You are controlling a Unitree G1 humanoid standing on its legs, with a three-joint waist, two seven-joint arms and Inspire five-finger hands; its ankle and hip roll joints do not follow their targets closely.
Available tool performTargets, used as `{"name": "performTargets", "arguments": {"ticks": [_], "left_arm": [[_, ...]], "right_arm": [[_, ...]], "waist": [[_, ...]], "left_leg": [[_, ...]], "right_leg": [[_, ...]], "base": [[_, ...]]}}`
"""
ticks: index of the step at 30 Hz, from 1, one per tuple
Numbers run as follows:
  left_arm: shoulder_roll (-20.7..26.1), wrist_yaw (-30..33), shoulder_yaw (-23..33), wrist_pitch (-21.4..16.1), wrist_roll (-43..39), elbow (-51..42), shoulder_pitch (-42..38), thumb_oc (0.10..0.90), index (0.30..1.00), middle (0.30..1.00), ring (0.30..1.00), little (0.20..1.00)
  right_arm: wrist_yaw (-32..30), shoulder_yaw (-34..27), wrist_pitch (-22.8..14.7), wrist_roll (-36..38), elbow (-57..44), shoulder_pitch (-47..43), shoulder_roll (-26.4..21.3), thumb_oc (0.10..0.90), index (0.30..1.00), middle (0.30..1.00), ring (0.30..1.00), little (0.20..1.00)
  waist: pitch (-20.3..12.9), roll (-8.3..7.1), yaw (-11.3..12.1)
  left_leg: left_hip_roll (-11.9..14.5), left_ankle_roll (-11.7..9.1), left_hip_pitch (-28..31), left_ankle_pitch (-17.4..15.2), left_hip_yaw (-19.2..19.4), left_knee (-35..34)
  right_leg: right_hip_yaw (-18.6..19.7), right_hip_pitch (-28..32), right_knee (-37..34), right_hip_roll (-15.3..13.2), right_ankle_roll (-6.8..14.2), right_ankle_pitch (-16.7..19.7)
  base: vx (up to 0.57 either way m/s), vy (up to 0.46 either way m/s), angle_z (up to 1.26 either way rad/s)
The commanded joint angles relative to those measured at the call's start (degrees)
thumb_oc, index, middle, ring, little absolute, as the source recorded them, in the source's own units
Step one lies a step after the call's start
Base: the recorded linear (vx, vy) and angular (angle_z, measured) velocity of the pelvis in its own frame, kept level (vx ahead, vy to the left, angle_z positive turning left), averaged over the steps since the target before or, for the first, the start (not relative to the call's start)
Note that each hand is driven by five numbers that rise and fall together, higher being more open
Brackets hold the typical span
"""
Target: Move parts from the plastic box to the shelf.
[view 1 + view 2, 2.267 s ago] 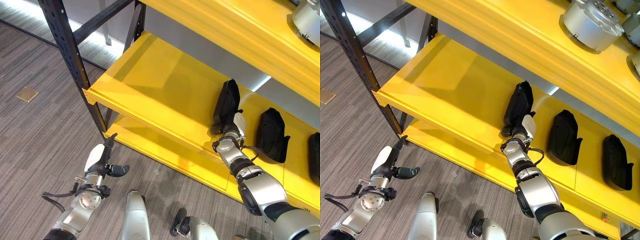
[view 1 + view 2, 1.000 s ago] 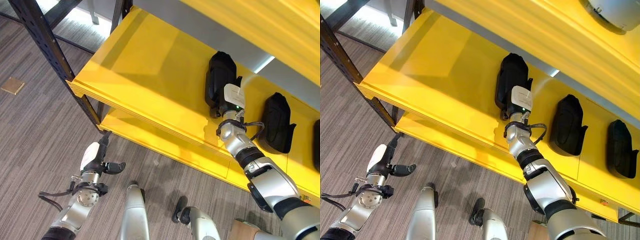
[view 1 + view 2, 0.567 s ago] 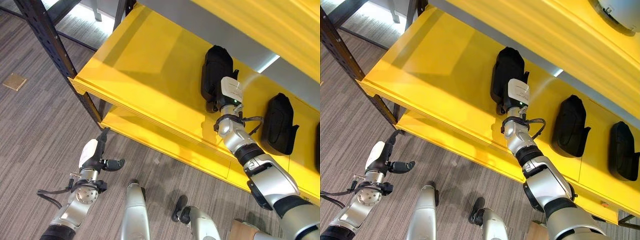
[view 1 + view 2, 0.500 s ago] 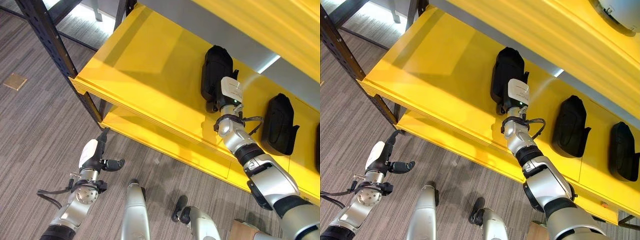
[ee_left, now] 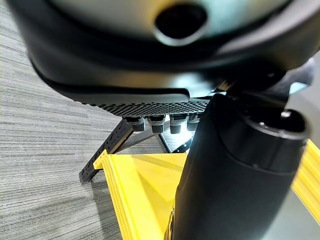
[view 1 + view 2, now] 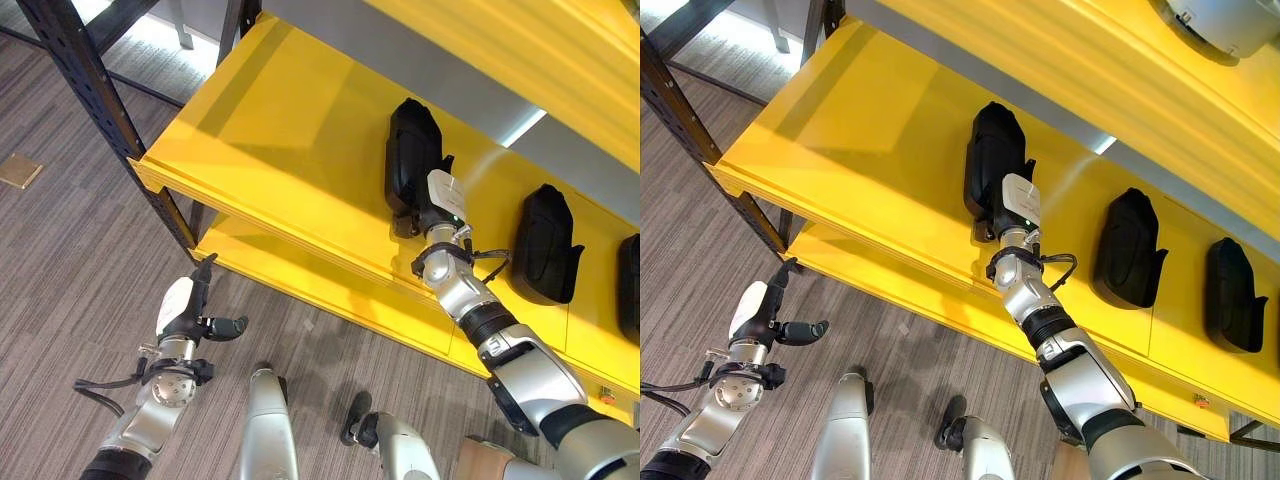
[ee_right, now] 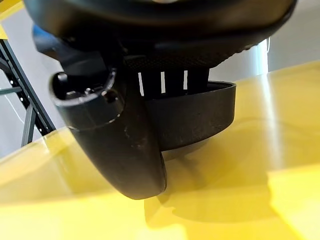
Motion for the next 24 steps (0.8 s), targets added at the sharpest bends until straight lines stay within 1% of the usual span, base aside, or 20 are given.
{"name": "performTargets", "arguments": {"ticks": [1, 7, 14, 15, 16, 17, 18, 24], "left_arm": [[0.28, 2.5, 1.03, -2.86, 0.94, -4.01, -2.22, 0.9, 1.0, 1.0, 1.0, 1.0], [0.27, 2.46, 1.16, -2.59, 1.27, -3.81, -2.12, 0.9, 1.0, 1.0, 1.0, 1.0], [0.29, 2.31, 1.0, -2.74, 1.06, -3.85, -2.19, 0.9, 1.0, 1.0, 1.0, 1.0], [0.27, 2.25, 0.91, -2.87, 0.93, -3.82, -2.16, 0.9, 1.0, 1.0, 1.0, 1.0], [0.27, 2.25, 0.91, -2.87, 0.93, -3.82, -2.15, 0.9, 1.0, 1.0, 1.0, 1.0], [0.34, 2.24, 0.92, -2.89, 0.93, -3.83, -2.15, 0.9, 1.0, 1.0, 1.0, 1.0], [0.35, 2.26, 0.99, -2.84, 0.85, -3.92, -2.14, 0.9, 1.0, 1.0, 1.0, 1.0], [0.11, 2.2, 1.01, -2.76, 0.93, -3.59, -2.03, 0.9, 1.0, 1.0, 1.0, 1.0]], "right_arm": [[-2.03, -4.71, -1.95, 3.03, -4.68, -0.89, -1.95, 0.4, 0.3, 0.3, 0.3, 0.3], [-2.05, -5.35, -1.93, 3.64, -5.41, 0.39, -1.97, 0.4, 0.3, 0.3, 0.3, 0.3], [-2.41, -5.67, -1.82, 4.52, -3.39, 0.78, -1.89, 0.4, 0.3, 0.3, 0.3, 0.3], [-2.38, -5.58, -1.9, 4.83, -3.06, 0.89, -1.76, 0.582, 0.555, 0.555, 0.555, 0.555], [-2.38, -5.58, -1.9, 4.83, -3.05, 0.89, -1.76, 0.602, 0.583, 0.583, 0.583, 0.583], [-2.54, -5.71, -1.94, 5.09, -3.1, 0.92, -1.8, 0.643, 0.64, 0.64, 0.64, 0.64], [-2.31, -5.77, -2.03, 5.32, -3.36, 1.04, -1.62, 0.9, 1.0, 1.0, 1.0, 1.0], [-1.43, -5.5, -2.69, 6.71, -3.86, 1.92, -0.57, 0.9, 1.0, 1.0, 1.0, 1.0]], "waist": [[-1.5, -0.18, 0.02], [-1.25, -0.2, -0.05], [-1.14, -0.09, 0.25], [-1.1, -0.02, 0.34], [-1.1, -0.02, 0.34], [-1.07, -0.02, 0.37], [-0.94, 0.0, 0.41], [-0.98, 0.0, 0.36]], "left_leg": [[4.25, -2.16, 2.05, -1.94, -4.05, -0.07], [4.25, -2.06, 2.26, -2.02, -3.93, -0.17], [3.92, -1.91, 2.12, -2.16, -3.9, 0.06], [3.9, -1.85, 2.08, -2.16, -3.91, 0.06], [3.9, -1.85, 2.07, -2.16, -3.92, 0.07], [3.88, -1.85, 2.03, -2.14, -3.89, 0.12], [3.9, -1.82, 2.0, -2.12, -3.81, 0.2], [3.84, -1.83, 2.21, -2.01, -3.86, -0.03]], "right_leg": [[4.73, 3.99, -2.58, -2.71, 3.49, 5.58], [4.76, 4.19, -2.95, -2.68, 3.54, 5.7], [4.72, 4.01, -2.87, -2.85, 3.6, 5.73], [4.71, 4.0, -2.89, -2.9, 3.58, 5.8], [4.71, 4.0, -2.89, -2.9, 3.58, 5.8], [4.71, 4.04, -2.93, -2.92, 3.58, 5.85], [4.77, 3.98, -2.81, -2.94, 3.55, 5.78], [4.83, 3.98, -2.6, -3.1, 3.49, 5.48]], "base": [[0.0, 0.0, 0.0], [0.0, 0.0, 0.0], [0.0, 0.0, 0.0], [0.0, 0.0, 0.0], [0.0, 0.0, 0.0], [0.0, 0.0, 0.0], [0.0, 0.0, 0.0], [0.0, 0.0, 0.0]]}}
